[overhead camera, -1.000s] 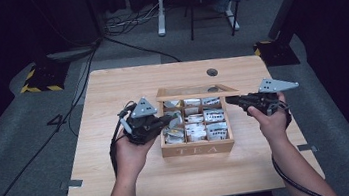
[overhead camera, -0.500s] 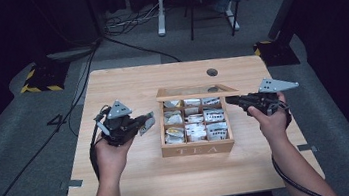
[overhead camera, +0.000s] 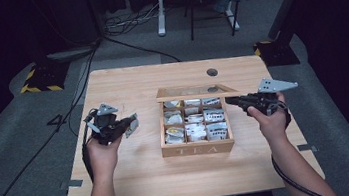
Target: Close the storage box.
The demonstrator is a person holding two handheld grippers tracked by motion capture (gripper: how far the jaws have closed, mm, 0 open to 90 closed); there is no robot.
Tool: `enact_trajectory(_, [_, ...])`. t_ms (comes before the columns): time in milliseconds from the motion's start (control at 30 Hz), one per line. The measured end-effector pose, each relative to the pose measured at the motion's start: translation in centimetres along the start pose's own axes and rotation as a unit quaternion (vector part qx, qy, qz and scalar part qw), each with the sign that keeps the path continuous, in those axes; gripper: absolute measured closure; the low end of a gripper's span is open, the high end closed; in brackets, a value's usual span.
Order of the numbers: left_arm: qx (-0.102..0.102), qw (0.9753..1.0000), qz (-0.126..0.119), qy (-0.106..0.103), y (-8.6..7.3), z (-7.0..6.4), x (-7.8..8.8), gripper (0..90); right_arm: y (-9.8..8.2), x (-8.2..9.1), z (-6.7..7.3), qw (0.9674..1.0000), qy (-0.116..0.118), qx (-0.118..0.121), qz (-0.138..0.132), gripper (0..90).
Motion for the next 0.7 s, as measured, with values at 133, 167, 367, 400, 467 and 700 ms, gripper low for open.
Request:
enact_trajectory(133, [0.016, 0.9997, 0.007, 0.019, -0.6, 1.6, -0.6, 89.5, 0.0, 0.0, 0.0, 1.0000, 0.000, 0.000, 0.000, 90.0])
enact_trajectory(167, [0.014, 0.9995, 0.010, 0.025, -0.8, 2.1, -0.7, 89.5, 0.0, 0.0, 0.0, 1.0000, 0.000, 0.000, 0.000, 90.0])
enact_trajectory(367, [0.018, 0.9989, 0.022, 0.038, -1.9, 3.8, -1.5, 89.5, 0.0, 0.0, 0.0, 1.0000, 0.000, 0.000, 0.001, 90.0])
enact_trajectory(400, [0.022, 0.9989, 0.023, 0.034, -2.1, 3.9, -1.6, 89.5, 0.0, 0.0, 0.0, 1.0000, 0.000, 0.000, 0.001, 90.0])
enact_trajectory(467, [0.030, 0.9992, 0.019, 0.017, -2.2, 4.0, -1.9, 89.5, 0.0, 0.0, 0.1, 1.0000, 0.000, 0.000, 0.001, 90.0])
enact_trajectory(700, [0.043, 0.9989, 0.014, 0.012, -2.1, 4.8, -2.4, 89.3, -0.1, -0.3, 0.2, 1.0000, 0.003, 0.001, 0.004, 90.0])
Point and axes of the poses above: each handheld gripper's, and its own axes: x roughly backward along the jaws, y roughly out of its top, z roughly to its left, the point moved 10 cm from there along -x, roughly forward along the jaws, and after that the axes turned 14 degrees about x, right-handed, at the moved point
